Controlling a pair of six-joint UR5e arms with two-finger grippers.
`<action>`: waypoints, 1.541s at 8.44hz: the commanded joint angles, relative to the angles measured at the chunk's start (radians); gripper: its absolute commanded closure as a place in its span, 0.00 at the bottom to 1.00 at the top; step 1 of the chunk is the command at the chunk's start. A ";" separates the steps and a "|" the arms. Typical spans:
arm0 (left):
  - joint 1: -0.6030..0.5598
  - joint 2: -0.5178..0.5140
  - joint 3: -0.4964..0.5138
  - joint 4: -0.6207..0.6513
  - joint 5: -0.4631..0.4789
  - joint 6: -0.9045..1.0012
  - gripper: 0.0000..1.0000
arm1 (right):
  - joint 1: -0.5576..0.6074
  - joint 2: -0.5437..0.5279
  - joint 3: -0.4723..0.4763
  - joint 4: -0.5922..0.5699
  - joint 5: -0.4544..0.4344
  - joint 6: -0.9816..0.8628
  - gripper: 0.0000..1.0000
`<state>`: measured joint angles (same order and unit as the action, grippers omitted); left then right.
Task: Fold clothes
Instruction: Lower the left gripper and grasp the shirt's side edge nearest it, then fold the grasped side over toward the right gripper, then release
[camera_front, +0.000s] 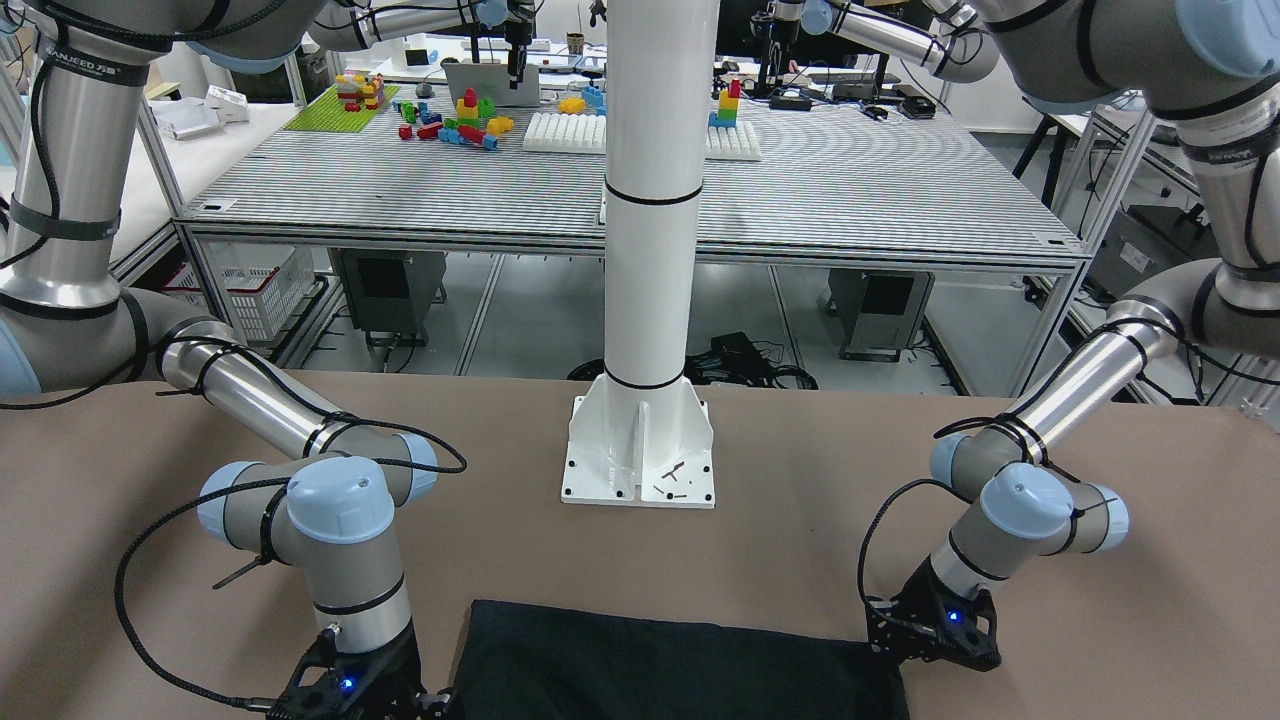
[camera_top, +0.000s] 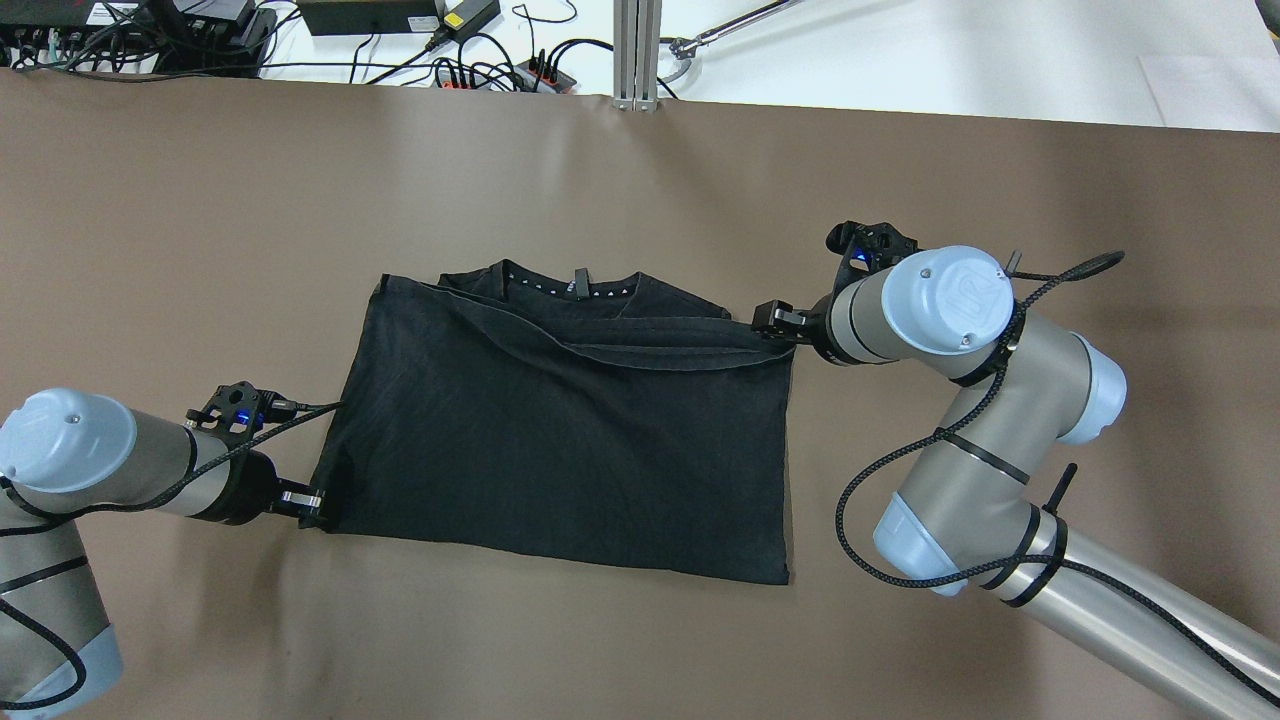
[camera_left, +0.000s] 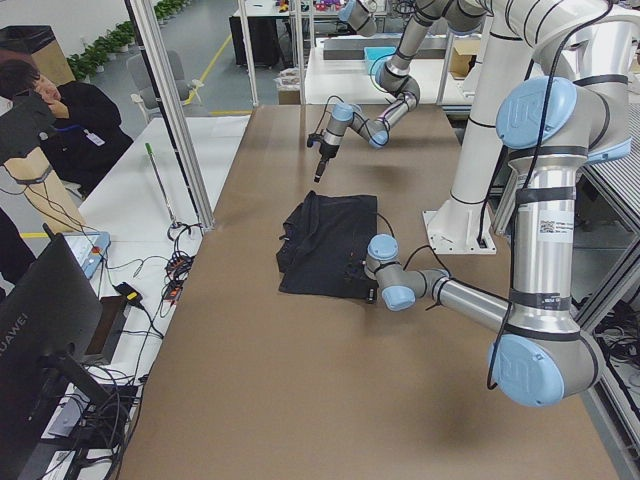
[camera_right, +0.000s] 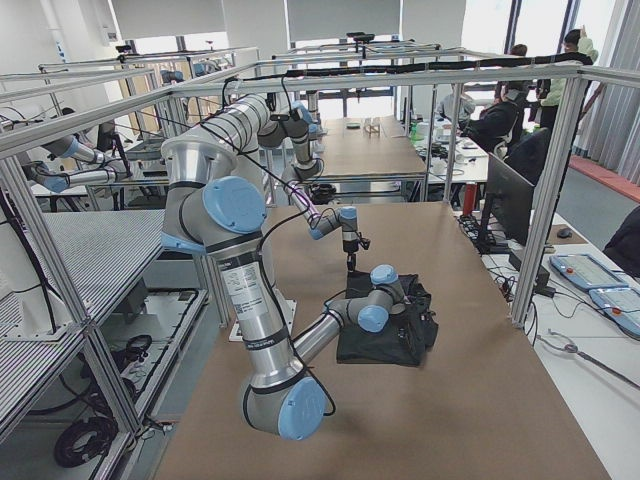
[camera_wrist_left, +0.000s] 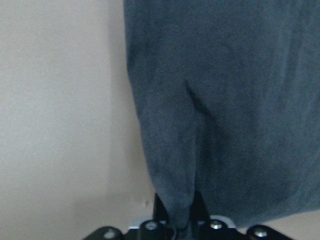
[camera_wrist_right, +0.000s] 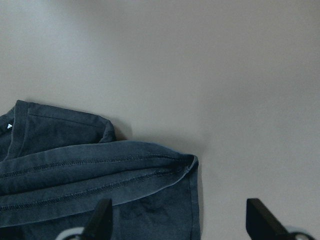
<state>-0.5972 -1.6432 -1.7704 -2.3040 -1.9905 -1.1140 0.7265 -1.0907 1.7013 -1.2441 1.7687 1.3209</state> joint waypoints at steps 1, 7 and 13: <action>-0.007 0.002 -0.012 0.000 0.001 -0.001 1.00 | -0.001 0.000 0.000 0.000 0.000 0.000 0.06; -0.270 -0.246 0.284 0.020 -0.011 0.143 1.00 | -0.007 -0.006 0.000 0.003 0.000 0.001 0.06; -0.345 -0.967 1.114 0.018 0.082 0.161 1.00 | -0.013 -0.006 0.000 0.003 0.000 0.003 0.06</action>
<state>-0.9528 -2.3864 -0.9398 -2.2834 -1.9766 -0.9544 0.7143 -1.0964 1.7012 -1.2401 1.7675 1.3234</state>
